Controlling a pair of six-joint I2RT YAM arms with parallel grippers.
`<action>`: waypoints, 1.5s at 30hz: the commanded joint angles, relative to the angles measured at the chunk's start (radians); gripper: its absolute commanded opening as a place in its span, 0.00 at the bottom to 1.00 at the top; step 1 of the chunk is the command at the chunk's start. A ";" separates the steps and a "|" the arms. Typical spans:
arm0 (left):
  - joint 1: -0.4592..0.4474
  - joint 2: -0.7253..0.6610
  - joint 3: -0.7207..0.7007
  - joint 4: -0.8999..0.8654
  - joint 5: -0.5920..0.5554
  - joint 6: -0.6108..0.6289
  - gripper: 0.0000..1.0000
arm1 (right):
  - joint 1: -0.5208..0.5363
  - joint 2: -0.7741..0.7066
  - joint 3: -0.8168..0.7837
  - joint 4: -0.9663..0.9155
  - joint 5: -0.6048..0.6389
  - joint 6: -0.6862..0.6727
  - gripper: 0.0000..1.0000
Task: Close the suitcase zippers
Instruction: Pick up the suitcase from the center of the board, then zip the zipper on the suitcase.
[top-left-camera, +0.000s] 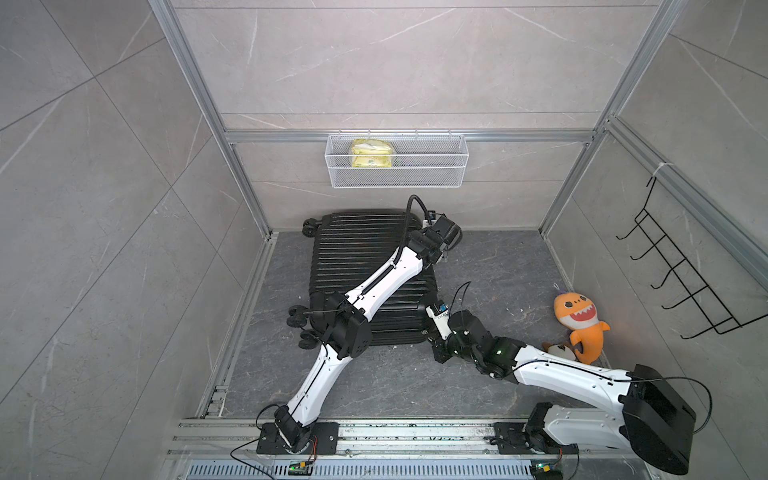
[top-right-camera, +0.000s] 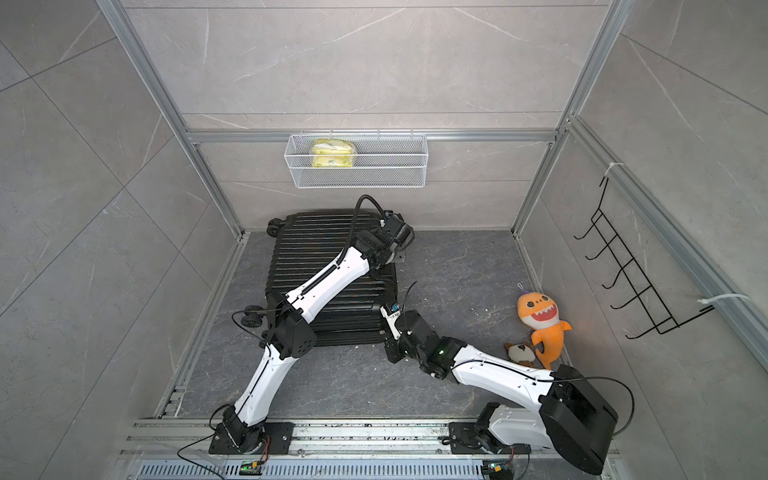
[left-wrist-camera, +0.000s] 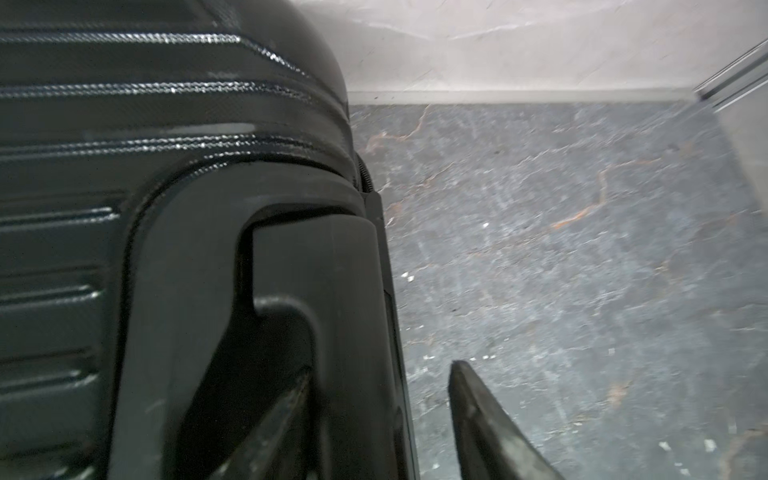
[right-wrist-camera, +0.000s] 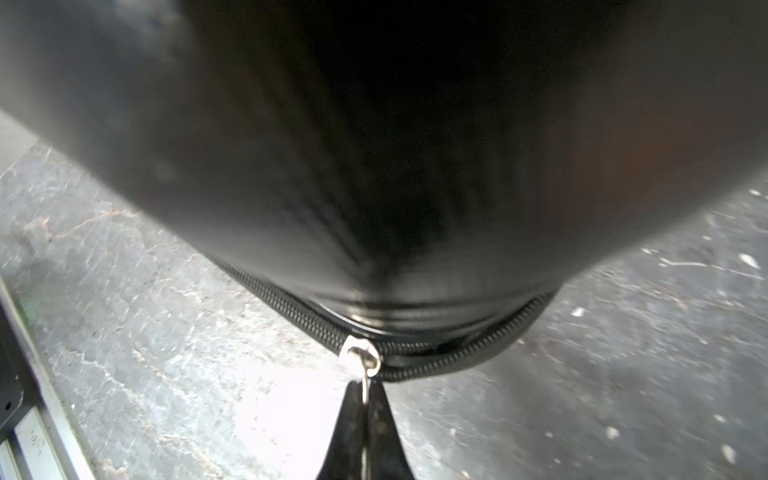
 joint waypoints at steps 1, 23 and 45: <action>0.048 0.044 -0.053 -0.260 -0.031 0.021 0.51 | 0.022 0.007 0.036 0.043 0.048 0.007 0.00; 0.107 -0.231 -0.162 -0.210 0.045 0.180 0.00 | 0.025 -0.036 -0.011 -0.092 0.391 0.067 0.00; -0.014 -0.628 -0.677 0.030 0.471 0.290 0.00 | -0.441 0.298 0.200 0.057 -0.079 0.000 0.00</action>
